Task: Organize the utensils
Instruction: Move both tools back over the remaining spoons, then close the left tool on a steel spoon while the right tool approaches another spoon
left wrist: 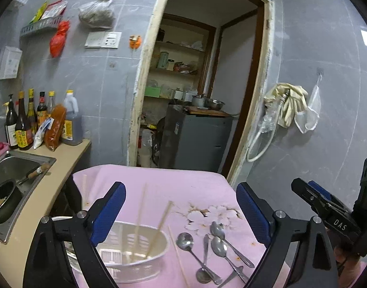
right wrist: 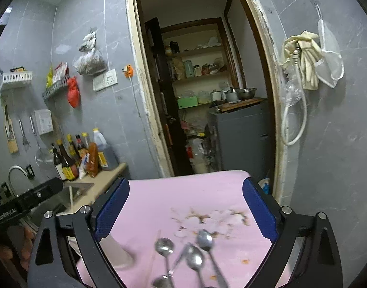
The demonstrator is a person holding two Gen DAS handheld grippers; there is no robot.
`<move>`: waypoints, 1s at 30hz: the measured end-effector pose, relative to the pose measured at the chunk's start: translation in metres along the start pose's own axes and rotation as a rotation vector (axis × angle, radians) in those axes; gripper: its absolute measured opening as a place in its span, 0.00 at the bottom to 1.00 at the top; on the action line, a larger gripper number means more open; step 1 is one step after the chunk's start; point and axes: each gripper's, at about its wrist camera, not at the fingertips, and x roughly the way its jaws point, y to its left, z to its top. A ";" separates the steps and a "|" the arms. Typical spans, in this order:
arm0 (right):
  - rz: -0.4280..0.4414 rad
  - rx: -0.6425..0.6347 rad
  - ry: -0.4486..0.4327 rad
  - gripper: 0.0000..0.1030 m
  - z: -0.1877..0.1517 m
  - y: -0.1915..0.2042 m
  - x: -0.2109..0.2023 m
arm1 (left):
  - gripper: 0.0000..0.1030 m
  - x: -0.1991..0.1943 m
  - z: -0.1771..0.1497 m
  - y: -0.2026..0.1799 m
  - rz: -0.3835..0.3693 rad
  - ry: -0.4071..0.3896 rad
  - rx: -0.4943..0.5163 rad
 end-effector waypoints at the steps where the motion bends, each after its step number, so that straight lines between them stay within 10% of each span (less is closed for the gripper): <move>1: -0.003 -0.003 0.004 0.94 0.000 -0.005 -0.001 | 0.90 0.001 -0.002 -0.005 -0.001 0.001 0.003; 30: 0.060 0.044 0.296 0.94 -0.065 -0.130 0.056 | 0.88 0.073 -0.081 -0.081 0.051 0.196 -0.004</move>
